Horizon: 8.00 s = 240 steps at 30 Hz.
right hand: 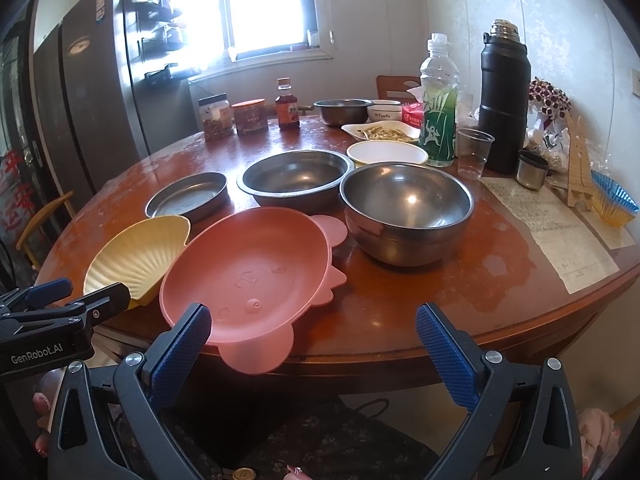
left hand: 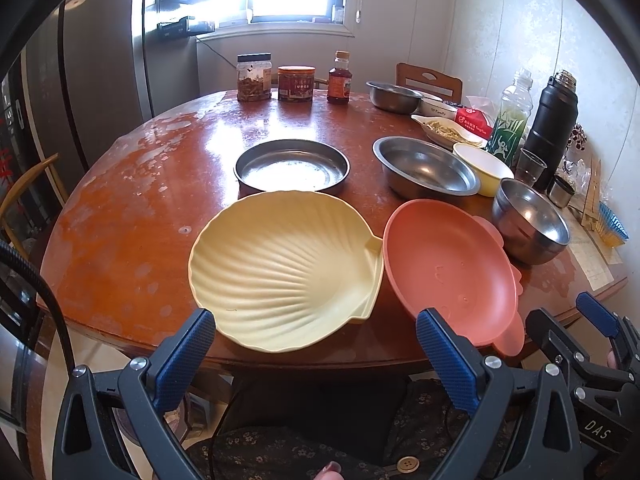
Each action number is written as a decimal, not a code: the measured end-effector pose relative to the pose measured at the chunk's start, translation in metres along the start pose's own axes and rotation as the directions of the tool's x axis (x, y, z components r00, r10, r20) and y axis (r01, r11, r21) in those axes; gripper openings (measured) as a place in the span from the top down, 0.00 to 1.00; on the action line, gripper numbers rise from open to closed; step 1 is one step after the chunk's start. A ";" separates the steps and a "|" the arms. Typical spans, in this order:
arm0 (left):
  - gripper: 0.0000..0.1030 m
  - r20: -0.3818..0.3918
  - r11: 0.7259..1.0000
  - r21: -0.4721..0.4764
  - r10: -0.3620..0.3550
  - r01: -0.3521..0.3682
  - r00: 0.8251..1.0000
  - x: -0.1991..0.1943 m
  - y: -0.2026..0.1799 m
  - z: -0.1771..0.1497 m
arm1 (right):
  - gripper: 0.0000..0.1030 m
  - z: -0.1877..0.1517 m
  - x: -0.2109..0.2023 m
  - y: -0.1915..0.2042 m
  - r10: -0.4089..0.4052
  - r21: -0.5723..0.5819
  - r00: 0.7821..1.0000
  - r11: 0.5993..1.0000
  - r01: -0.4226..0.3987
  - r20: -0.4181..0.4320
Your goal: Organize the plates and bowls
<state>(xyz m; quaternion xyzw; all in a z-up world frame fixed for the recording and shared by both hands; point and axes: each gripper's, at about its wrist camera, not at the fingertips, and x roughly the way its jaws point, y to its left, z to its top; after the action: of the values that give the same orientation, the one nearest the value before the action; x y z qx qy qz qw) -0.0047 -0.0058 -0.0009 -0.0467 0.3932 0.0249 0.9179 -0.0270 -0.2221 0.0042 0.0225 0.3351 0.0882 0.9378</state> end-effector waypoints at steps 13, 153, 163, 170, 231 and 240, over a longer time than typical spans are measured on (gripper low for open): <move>0.01 0.002 1.000 0.004 -0.001 0.001 1.000 -0.002 0.001 -0.002 | 0.01 0.000 -0.001 0.001 -0.002 -0.001 1.000 1.000 0.002 0.001; 0.73 -0.124 0.955 -0.259 0.114 -0.143 0.986 0.054 0.225 0.054 | 0.83 0.089 0.162 0.255 0.357 -0.147 0.883 0.898 -0.414 -0.307; 0.73 -0.119 0.958 -0.253 0.112 -0.139 0.987 0.061 0.232 0.058 | 0.82 0.084 0.172 0.260 0.346 -0.139 0.882 0.904 -0.405 -0.321; 0.73 -0.123 0.959 -0.248 0.112 -0.140 0.986 0.067 0.232 0.060 | 0.81 0.084 0.179 0.259 0.343 -0.131 0.881 0.906 -0.402 -0.326; 0.53 -0.012 0.973 -0.198 0.120 -0.120 0.993 0.016 0.167 0.076 | 0.45 0.107 0.115 0.186 0.381 -0.046 0.912 0.919 -0.392 -0.148; 0.45 0.003 0.981 -0.162 0.105 -0.103 0.994 0.007 0.136 0.077 | 0.39 0.107 0.087 0.156 0.363 -0.042 0.928 0.929 -0.368 -0.087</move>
<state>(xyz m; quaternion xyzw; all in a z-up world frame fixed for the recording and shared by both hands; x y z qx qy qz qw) 0.0446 0.1380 0.0378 -0.1004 0.3864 0.1050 0.9108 0.0837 -0.0506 0.0485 0.0543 0.3585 0.2718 0.8915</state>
